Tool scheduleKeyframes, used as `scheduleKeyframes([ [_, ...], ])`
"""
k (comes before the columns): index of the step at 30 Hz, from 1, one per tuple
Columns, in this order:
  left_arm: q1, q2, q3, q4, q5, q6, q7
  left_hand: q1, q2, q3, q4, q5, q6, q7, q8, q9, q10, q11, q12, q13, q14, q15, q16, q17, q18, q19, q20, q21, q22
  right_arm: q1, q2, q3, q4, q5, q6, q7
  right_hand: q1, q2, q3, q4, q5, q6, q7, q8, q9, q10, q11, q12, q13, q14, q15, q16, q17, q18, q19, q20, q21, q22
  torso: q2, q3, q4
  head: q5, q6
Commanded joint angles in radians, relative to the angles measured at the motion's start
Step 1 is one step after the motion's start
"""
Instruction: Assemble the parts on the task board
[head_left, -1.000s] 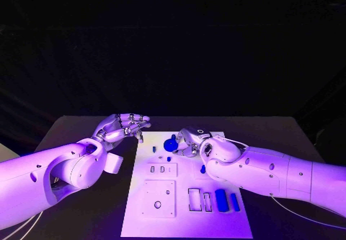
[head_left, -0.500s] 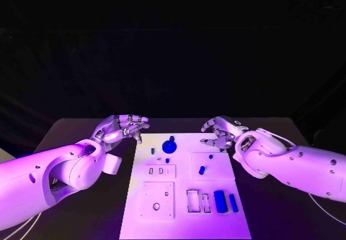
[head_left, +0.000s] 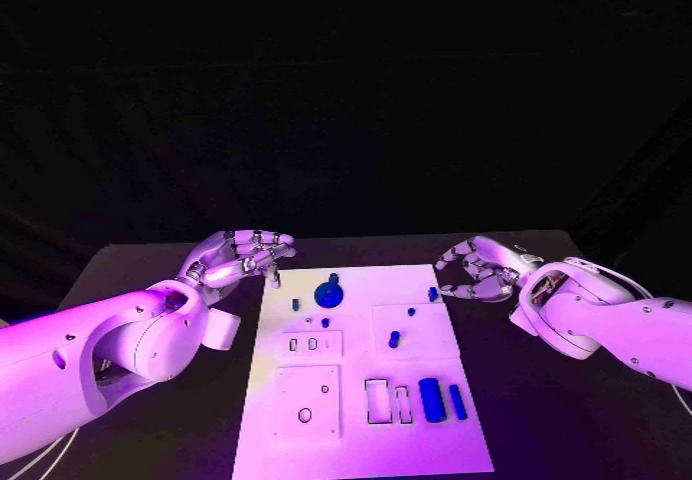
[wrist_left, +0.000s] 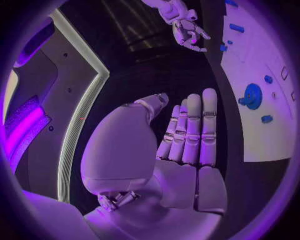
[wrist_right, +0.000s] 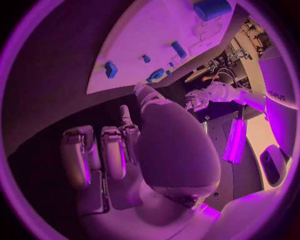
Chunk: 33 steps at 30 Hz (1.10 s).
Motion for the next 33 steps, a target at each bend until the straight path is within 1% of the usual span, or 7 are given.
scheduleKeyframes([
  [1, 0.001, 0.003, 0.001, -0.001, -0.001, 0.019, 0.008, -0.001, 0.005, 0.007, -0.001, -0.005, -0.008, -0.002, 0.0, 0.001, -0.006, 0.002, 0.0, 0.001, -0.008, 0.001, 0.005, -0.001, 0.015, -0.008, 0.0, 0.004, 0.001, -0.011, -0.002, -0.001, -0.012, 0.008, 0.05, 0.051, 0.014, 0.0, 0.008, -0.001, -0.001, -0.009, 0.002, -0.007, -0.001, -0.003, -0.003, -0.006, 0.157, 0.104, -0.005, 0.005, 0.263, -0.014, 0.105, -0.008, 0.004, 0.263, 0.001, 0.0043, -0.0035, -0.002, 0.0],
  [6, 0.001, 0.004, 0.0, -0.005, -0.001, 0.019, 0.008, -0.001, 0.005, 0.007, -0.001, -0.005, -0.008, -0.002, 0.0, 0.001, -0.006, 0.002, 0.0, 0.001, -0.008, 0.001, 0.005, -0.001, 0.015, -0.008, 0.0, 0.004, 0.001, -0.022, 0.017, -0.003, -0.042, -0.005, 0.048, 0.043, 0.02, 0.003, 0.012, -0.001, 0.001, -0.009, 0.002, -0.008, -0.001, 0.001, -0.003, -0.001, 0.161, 0.104, -0.005, 0.005, 0.263, -0.014, 0.105, -0.008, 0.004, 0.263, 0.001, 0.0028, -0.0022, 0.001, -0.003],
  [9, 0.001, 0.006, 0.0, -0.006, -0.001, 0.02, 0.008, -0.001, 0.005, 0.007, -0.001, -0.005, -0.008, -0.002, 0.0, 0.001, -0.006, 0.002, 0.0, 0.001, -0.008, 0.001, 0.005, -0.001, 0.015, -0.008, 0.0, 0.004, 0.001, -0.026, 0.033, -0.004, -0.057, -0.01, 0.05, 0.037, 0.02, 0.004, 0.013, 0.001, 0.002, -0.008, 0.003, -0.007, -0.001, 0.004, -0.003, 0.001, 0.163, 0.103, -0.004, 0.004, 0.26, -0.014, 0.105, -0.008, 0.004, 0.263, 0.0, -0.0003, 0.0016, -0.001, -0.006],
  [14, 0.001, 0.007, 0.0, -0.006, -0.001, 0.02, 0.008, -0.001, 0.005, 0.007, -0.001, -0.005, -0.008, -0.002, 0.0, 0.001, -0.006, 0.002, 0.0, 0.001, -0.008, 0.001, 0.005, -0.001, 0.015, -0.008, 0.0, 0.004, 0.001, -0.032, 0.055, -0.005, -0.076, -0.013, 0.044, 0.023, 0.023, 0.01, 0.019, 0.007, 0.011, 0.001, 0.004, -0.004, 0.001, 0.01, -0.003, 0.008, 0.168, 0.103, -0.003, 0.004, 0.261, -0.014, 0.105, -0.008, 0.004, 0.263, -0.001, -0.0009, 0.0025, 0.002, -0.008],
  [20, 0.001, 0.005, 0.0, -0.006, -0.001, 0.02, 0.007, -0.001, 0.005, 0.007, -0.001, -0.005, -0.008, -0.002, 0.0, 0.001, -0.006, 0.002, 0.0, 0.001, -0.008, 0.001, 0.005, -0.001, 0.015, -0.008, 0.0, 0.004, 0.001, -0.042, 0.082, -0.006, -0.107, -0.033, 0.025, -0.006, 0.026, 0.015, 0.026, 0.01, 0.02, 0.004, 0.006, -0.004, 0.001, 0.013, -0.002, 0.012, 0.171, 0.104, -0.002, 0.004, 0.261, -0.014, 0.105, -0.007, 0.004, 0.263, 0.0, -0.002, -0.0006, 0.005, -0.014],
  [30, 0.001, 0.004, 0.0, -0.007, -0.001, 0.021, 0.007, -0.001, 0.005, 0.007, -0.001, -0.005, -0.008, -0.002, 0.0, 0.001, -0.006, 0.002, 0.0, 0.001, -0.008, 0.001, 0.005, -0.001, 0.015, -0.008, 0.0, 0.004, 0.001, -0.05, 0.115, -0.006, -0.139, -0.045, 0.016, -0.026, 0.027, 0.016, 0.027, 0.011, 0.021, 0.005, 0.007, -0.004, 0.0, 0.013, -0.001, 0.011, 0.17, 0.103, -0.001, 0.004, 0.26, -0.014, 0.105, -0.007, 0.004, 0.263, -0.002, -0.0014, 0.0009, 0.004, -0.016],
  [33, 0.001, 0.004, 0.0, -0.007, -0.001, 0.02, 0.007, -0.001, 0.005, 0.007, -0.001, -0.005, -0.008, -0.002, 0.0, 0.001, -0.006, 0.002, 0.0, 0.001, -0.008, 0.001, 0.005, -0.001, 0.015, -0.008, 0.0, 0.004, 0.001, -0.051, 0.124, -0.006, -0.148, -0.046, 0.021, -0.031, 0.027, 0.017, 0.028, 0.012, 0.022, 0.004, 0.008, -0.005, 0.0, 0.013, -0.001, 0.011, 0.17, 0.103, -0.001, 0.004, 0.26, -0.014, 0.105, -0.006, 0.004, 0.263, -0.003, -0.0015, -0.0009, 0.005, -0.016],
])
